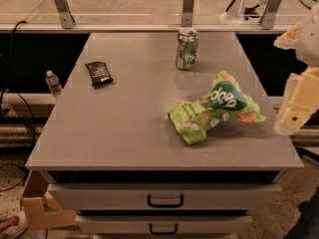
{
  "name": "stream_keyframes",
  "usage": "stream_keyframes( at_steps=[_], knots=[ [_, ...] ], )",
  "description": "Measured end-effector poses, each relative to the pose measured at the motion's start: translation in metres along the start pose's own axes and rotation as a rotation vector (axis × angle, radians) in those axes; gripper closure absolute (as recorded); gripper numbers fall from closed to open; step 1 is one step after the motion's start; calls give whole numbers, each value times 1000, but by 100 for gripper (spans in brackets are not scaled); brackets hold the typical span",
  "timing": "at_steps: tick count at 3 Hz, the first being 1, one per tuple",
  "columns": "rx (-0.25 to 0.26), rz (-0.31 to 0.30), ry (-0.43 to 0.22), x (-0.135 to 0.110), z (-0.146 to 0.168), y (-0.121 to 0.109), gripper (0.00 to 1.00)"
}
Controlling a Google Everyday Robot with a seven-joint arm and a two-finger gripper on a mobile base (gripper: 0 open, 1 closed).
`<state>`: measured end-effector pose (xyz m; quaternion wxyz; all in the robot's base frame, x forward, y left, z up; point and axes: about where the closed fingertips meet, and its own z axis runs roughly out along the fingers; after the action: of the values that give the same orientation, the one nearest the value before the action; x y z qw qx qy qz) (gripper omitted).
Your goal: Move green rice chip bag near rxbar chocolate
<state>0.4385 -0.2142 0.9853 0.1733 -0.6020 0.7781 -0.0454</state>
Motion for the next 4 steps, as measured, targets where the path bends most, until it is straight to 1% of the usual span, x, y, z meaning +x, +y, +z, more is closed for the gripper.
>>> stream_keyframes(
  at_steps=[1,2,3,4],
  knots=[
    [0,0,0,0,0,0,0],
    [14,6,-27,-4,-1,-1,0],
    [14,-67,-29,-21,30,-14,0],
    [-2,-136,-49,-36,69,-32,0]
  ],
)
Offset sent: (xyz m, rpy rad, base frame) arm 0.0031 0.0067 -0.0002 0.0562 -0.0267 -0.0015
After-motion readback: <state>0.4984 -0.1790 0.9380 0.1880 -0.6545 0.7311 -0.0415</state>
